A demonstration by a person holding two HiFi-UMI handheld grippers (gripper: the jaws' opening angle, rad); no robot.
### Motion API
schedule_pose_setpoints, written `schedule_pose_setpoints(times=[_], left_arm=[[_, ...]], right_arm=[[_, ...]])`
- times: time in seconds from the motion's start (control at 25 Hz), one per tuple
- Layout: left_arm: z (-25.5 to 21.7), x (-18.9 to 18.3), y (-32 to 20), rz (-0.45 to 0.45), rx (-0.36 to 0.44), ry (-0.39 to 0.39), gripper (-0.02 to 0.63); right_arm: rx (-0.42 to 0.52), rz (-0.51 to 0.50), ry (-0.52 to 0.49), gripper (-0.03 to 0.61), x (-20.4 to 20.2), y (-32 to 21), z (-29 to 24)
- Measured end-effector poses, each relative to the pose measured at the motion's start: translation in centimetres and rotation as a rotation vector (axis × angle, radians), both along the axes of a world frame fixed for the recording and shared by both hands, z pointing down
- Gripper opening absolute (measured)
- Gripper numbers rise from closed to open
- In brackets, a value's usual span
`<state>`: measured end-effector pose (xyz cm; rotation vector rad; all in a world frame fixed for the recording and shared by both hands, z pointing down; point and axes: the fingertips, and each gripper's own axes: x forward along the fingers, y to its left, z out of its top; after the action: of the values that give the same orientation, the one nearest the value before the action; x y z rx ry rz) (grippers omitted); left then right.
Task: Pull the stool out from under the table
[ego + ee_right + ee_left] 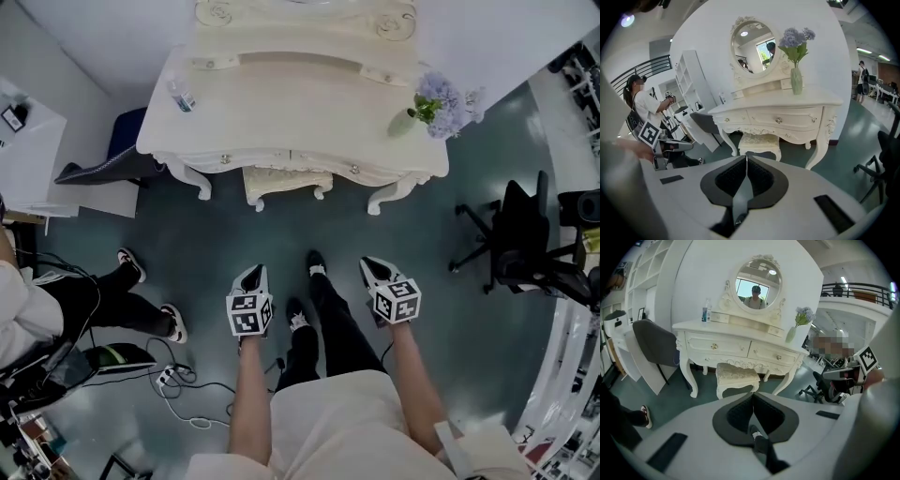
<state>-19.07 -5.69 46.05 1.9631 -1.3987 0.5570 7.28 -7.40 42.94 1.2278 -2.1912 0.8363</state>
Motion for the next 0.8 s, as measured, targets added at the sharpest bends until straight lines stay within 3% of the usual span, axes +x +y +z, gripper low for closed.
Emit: schedule_pose_setpoints(times=[0.4,0.64,0.8], left_arm=[[7.4,1.9,-4.4,0.063,-0.065,-0.010,0.015],[11.0,2.0,-8.1,0.022,-0.074,-0.024,0.015],[14.0,2.7,-9.7,0.071,-0.094,-0.051,0.015]], right_arm=[[0.019,0.039,0.095,0.045,1.9,-7.0,6.7],[-0.030,0.012,0.100,0.046,1.8,-9.4,10.8],[-0.054,-0.028,0.075,0.046,0.5,-11.5,13.0]])
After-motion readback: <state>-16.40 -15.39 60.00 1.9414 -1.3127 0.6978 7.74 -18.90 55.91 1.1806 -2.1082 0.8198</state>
